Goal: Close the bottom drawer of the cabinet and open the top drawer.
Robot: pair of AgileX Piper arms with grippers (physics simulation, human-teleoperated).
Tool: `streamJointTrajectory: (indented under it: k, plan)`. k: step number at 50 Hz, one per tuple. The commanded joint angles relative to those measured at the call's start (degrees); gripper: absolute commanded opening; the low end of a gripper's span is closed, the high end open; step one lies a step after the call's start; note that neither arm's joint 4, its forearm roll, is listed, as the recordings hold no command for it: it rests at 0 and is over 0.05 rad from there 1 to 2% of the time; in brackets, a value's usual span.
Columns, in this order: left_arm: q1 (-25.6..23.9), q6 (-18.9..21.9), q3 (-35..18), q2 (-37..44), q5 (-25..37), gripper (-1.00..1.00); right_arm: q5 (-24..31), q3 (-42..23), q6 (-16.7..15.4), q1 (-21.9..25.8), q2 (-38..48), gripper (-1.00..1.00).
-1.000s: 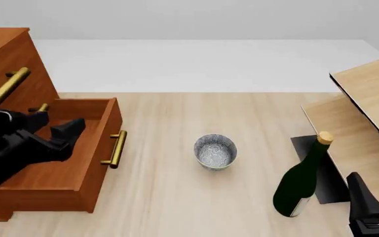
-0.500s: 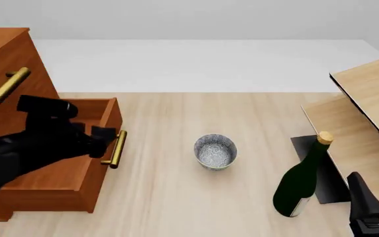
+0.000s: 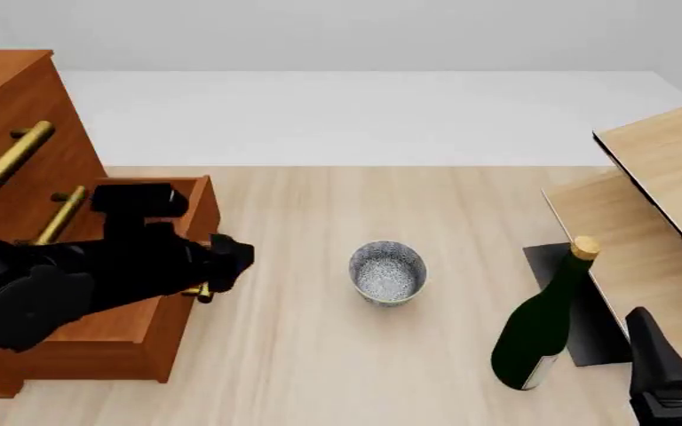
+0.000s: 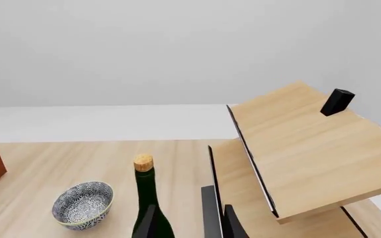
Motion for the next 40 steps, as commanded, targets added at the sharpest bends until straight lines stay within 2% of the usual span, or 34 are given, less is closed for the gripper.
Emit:
streamJointTrajectory:
  k: [1,3,6,11,12,13,15,27,31,40]
  plan:
    - [-2.51,-4.99,0.6,1.79,-1.18,1.0,-0.09,-0.01,0.06,-0.05,0.1,1.0]
    - [-2.34,-5.2,0.9,2.16,-1.58,1.0,-0.07,-0.01,0.07,-0.02,0.08,1.0]
    - [-3.18,-7.58,2.07,2.55,-2.46,1.0,0.27,0.05,0.04,0.01,-0.31,1.0]
    - [-2.82,-8.32,3.05,3.73,-3.16,1.0,0.23,0.06,0.1,-0.04,-0.27,1.0]
    - [-2.06,-8.3,3.24,4.23,-3.14,1.0,0.22,0.06,0.12,-0.05,-0.27,1.0]
    - [-0.1,-6.27,2.96,5.74,-2.69,1.0,0.23,0.06,0.12,-0.06,-0.28,1.0]
    - [-1.84,-8.41,4.03,5.05,-3.74,1.0,0.17,0.04,0.14,-0.02,-0.19,1.0]
    - [-2.95,-9.08,5.27,7.67,-4.09,1.0,0.38,-0.06,0.46,-0.03,-0.29,1.0]
    - [-2.1,-7.67,5.14,8.67,-3.73,1.0,0.15,-0.08,0.54,-0.02,-0.01,1.0]
    - [-1.96,-8.58,6.48,9.82,-4.77,1.0,0.69,-0.03,0.62,-0.03,-0.6,1.0]
